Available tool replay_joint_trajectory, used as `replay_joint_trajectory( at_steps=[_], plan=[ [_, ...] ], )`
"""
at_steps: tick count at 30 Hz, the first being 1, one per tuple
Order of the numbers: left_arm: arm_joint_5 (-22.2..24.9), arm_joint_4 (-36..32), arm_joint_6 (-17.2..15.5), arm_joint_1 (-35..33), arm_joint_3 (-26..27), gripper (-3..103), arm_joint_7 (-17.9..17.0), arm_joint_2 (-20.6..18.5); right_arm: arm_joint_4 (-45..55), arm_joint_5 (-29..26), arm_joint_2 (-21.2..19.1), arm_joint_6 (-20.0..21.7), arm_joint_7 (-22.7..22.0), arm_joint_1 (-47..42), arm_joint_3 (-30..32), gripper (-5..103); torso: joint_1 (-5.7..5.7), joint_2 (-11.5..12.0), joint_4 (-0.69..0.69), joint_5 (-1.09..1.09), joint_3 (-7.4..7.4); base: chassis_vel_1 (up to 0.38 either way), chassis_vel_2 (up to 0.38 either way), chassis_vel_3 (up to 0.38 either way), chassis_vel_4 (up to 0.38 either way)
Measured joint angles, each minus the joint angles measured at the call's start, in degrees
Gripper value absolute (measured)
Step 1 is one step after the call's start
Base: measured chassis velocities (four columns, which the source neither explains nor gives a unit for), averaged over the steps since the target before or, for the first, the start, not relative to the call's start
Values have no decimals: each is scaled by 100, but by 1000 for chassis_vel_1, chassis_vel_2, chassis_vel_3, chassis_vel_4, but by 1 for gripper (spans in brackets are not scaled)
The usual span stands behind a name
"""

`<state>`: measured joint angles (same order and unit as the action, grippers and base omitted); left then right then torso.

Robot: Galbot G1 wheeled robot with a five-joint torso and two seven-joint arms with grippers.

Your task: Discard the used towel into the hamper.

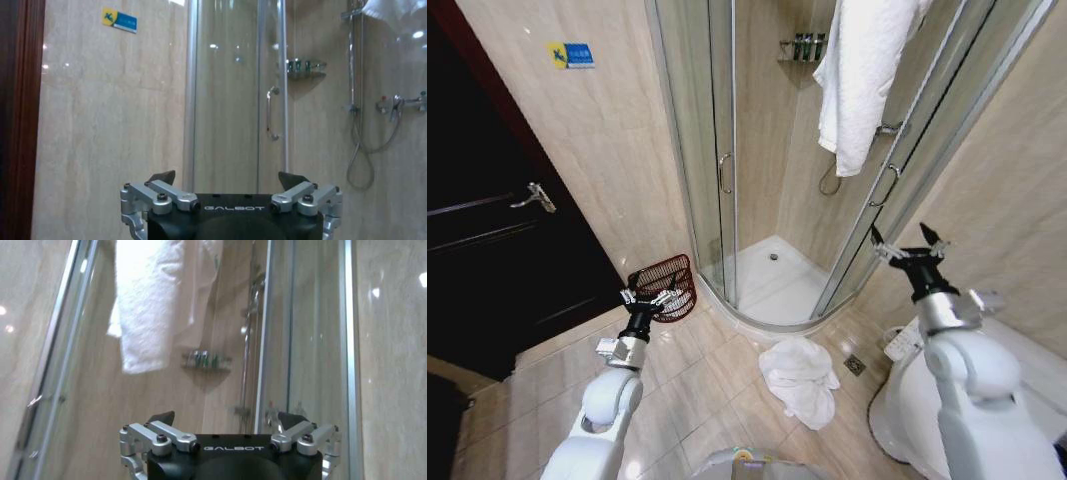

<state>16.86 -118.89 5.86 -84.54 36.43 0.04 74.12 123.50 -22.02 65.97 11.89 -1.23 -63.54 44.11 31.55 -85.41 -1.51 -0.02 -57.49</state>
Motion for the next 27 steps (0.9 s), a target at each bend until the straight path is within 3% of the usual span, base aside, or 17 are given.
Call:
replay_joint_trajectory(
  at_steps=[4,12,21,27],
  plan=[
    [-20,16,-4,-33,63,100,0,4,-424,-29,6,-280,27,457,-201,100,1,1,2,0,0,0,0,0,0],
    [-221,-44,-136,46,-72,100,-8,73,-796,-271,-81,-284,164,1138,-454,100,0,0,0,0,1,0,0,0,0],
    [-400,-166,-195,-28,-77,100,-16,247,-1030,-1282,-1040,274,96,2598,-760,100,0,1,0,1,1,0,0,0,0],
    [-386,-246,-195,1,-9,100,-54,273,-1613,-1560,-1437,474,-46,3799,-1309,100,-1,1,0,1,1,0,0,0,0]
  ],
)
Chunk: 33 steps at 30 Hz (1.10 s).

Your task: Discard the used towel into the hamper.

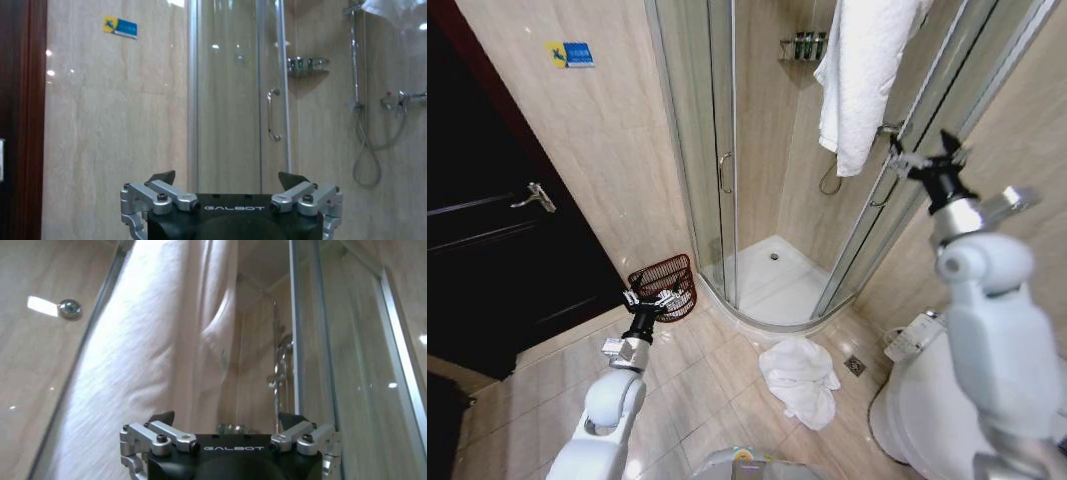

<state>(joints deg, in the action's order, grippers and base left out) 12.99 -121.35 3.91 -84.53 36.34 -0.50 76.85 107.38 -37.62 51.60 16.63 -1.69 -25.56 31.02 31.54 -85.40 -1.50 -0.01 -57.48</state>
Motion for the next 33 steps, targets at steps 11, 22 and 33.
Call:
replay_joint_trajectory(
  at_steps=[11,22,33],
  plan=[
    [119,-96,-91,-21,146,100,-115,53,-1194,-259,107,332,-54,2377,-1378,100,1,1,2,1,-1,0,0,0,0],
    [113,110,12,93,124,100,-110,257,-1347,-913,-103,1028,-325,3766,-2220,100,0,1,1,2,0,0,0,0,0],
    [341,363,333,55,283,100,-100,297,-954,-1026,-903,1735,-703,4180,-2344,100,-1,1,-1,-3,1,0,0,0,0]
  ],
)
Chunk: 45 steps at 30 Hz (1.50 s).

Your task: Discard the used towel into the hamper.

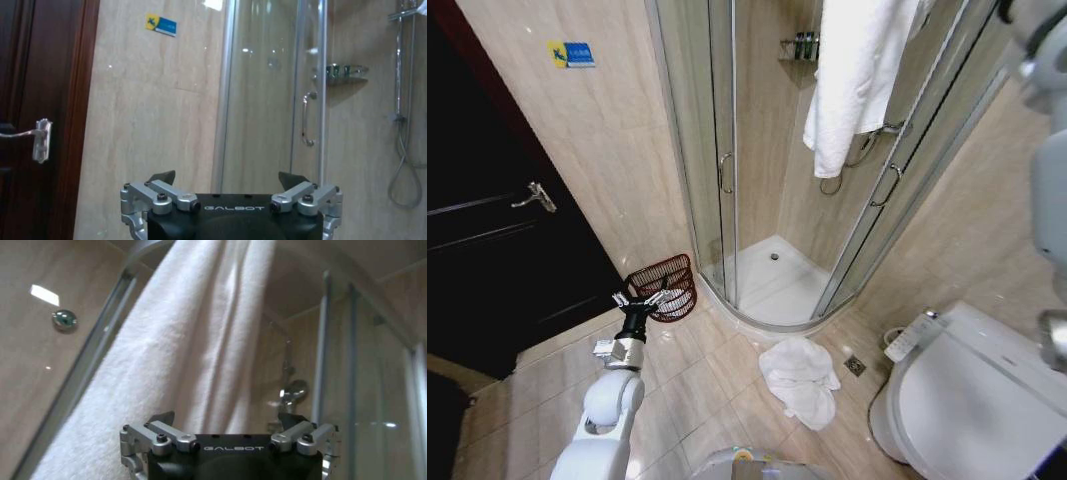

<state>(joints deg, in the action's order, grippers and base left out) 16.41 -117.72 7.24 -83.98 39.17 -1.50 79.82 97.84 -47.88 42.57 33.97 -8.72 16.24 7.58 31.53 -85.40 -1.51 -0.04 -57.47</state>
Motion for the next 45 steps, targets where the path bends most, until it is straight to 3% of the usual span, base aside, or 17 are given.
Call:
replay_joint_trajectory(
  at_steps=[5,10,13,19,24,32,41,45],
  plan=[
    [34,38,33,5,12,100,1,-26,-116,-153,-30,-1,22,273,-67,100,0,0,-1,4,0,0,0,0,0],
    [78,44,34,74,6,100,2,-75,-407,-516,221,9,-74,921,-523,100,1,0,1,6,0,0,0,0,0],
    [168,47,33,73,23,100,2,-137,-766,-783,601,66,-188,1437,-856,100,1,0,1,6,0,0,0,0,0],
    [284,120,56,108,79,100,6,-189,-1518,-800,1186,125,-344,2003,-1168,100,1,0,2,7,-1,0,0,0,0],
    [414,195,122,123,91,100,19,-232,-2221,-25,1857,96,-999,2296,-1378,100,2,0,1,3,-2,0,0,0,0],
    [541,254,207,100,197,100,48,-283,-2844,381,2580,-17,-1920,2666,-1396,100,2,0,1,6,-1,0,0,0,0],
    [579,270,244,97,234,100,62,-282,-3307,439,2735,-54,-1969,2847,-1279,100,1,0,1,5,-1,0,0,0,0],
    [579,278,248,104,211,100,65,-274,-3373,57,2560,-19,-1756,2849,-1240,100,1,0,1,5,-1,0,0,0,0]
  ],
)
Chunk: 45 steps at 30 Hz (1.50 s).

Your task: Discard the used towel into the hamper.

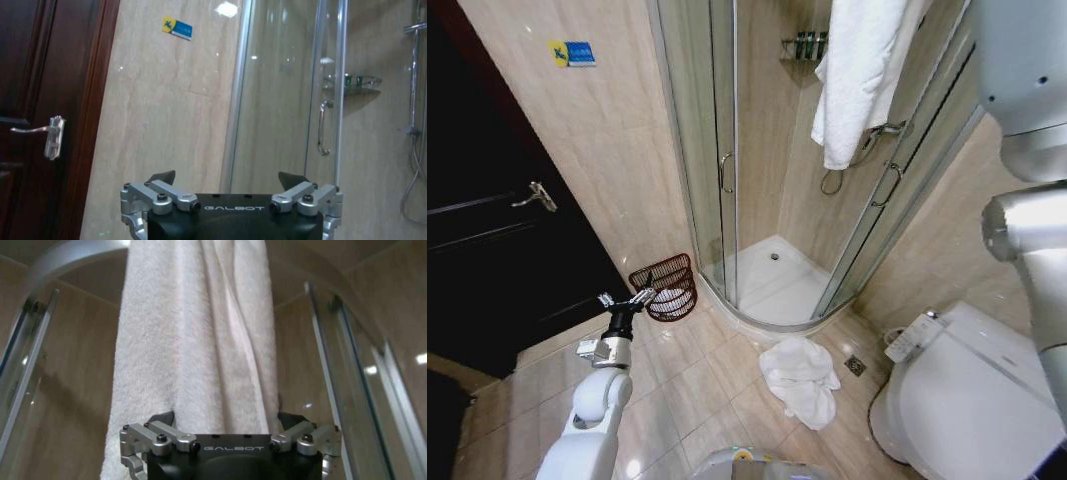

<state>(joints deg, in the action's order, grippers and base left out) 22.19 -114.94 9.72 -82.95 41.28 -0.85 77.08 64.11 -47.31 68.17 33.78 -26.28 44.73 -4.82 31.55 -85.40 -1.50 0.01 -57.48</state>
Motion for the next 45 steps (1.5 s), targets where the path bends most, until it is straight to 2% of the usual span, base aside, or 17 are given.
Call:
replay_joint_trajectory(
  at_steps=[2,5,7,8,10,12,13,16,19,20,23,24,26,33,36,42,45],
  plan=[
    [0,4,0,13,-6,100,1,-1,82,-217,-119,33,196,-57,5,101,0,0,-1,-2,0,0,0,0,0],
    [-1,9,0,25,-12,100,2,-1,207,-490,-247,39,550,-147,19,91,0,0,-1,-2,0,0,0,0,0],
    [-3,9,-1,26,-14,100,2,-6,375,-803,-363,46,904,-239,32,80,0,0,0,-2,0,0,0,0,0],
    [-3,9,-1,26,-14,100,2,-6,375,-803,-363,46,904,-239,32,80,0,0,0,-2,0,0,0,0,0],
    [-6,10,-4,26,-10,100,7,-12,484,-940,-407,83,978,-281,32,70,0,0,-1,-2,0,0,0,0,0],
    [-6,13,-7,27,-5,100,10,-12,505,-1000,-411,94,990,-288,34,70,0,0,-1,-2,0,0,0,0,0],
    [-7,14,-8,28,2,100,12,-11,485,-1020,-400,96,1018,-286,48,59,0,0,-1,-1,0,0,0,0,0],
    [-7,14,-8,19,9,100,12,-6,427,-1014,-381,92,1044,-271,51,53,0,0,0,-1,0,0,0,0,0],
    [-7,14,-6,-3,27,100,13,-9,361,-959,-369,73,1066,-262,44,37,0,0,0,-1,0,0,0,0,0],
    [-7,14,-6,-3,27,100,13,-9,361,-959,-369,73,1066,-262,44,37,0,0,0,-1,0,0,0,0,0],
    [-2,30,0,-2,52,100,13,-15,330,-933,-380,47,1064,-267,0,21,0,0,0,-1,0,0,0,0,0],
    [-2,30,0,-2,52,100,13,-15,330,-933,-380,47,1064,-267,0,21,0,0,0,-1,0,0,0,0,0],
    [5,30,0,1,56,100,13,-15,305,-923,-379,29,1062,-282,-3,13,-1,0,0,0,0,0,0,0,0],
    [14,16,0,-4,78,100,13,-17,424,-921,-438,20,1033,-332,-8,10,0,0,0,0,0,0,0,0,0],
    [27,14,0,-8,85,100,13,-20,697,-981,-601,32,904,-440,-81,10,0,0,1,1,1,0,0,0,0],
    [32,15,13,3,56,100,13,-13,1660,-1562,-1292,224,463,-1011,-151,10,-1,-1,2,2,2,0,0,0,0],
    [13,38,18,28,-5,100,26,2,2304,-2034,-1912,314,338,-1501,-126,10,-2,-1,1,1,2,0,0,0,0]
  ],
)
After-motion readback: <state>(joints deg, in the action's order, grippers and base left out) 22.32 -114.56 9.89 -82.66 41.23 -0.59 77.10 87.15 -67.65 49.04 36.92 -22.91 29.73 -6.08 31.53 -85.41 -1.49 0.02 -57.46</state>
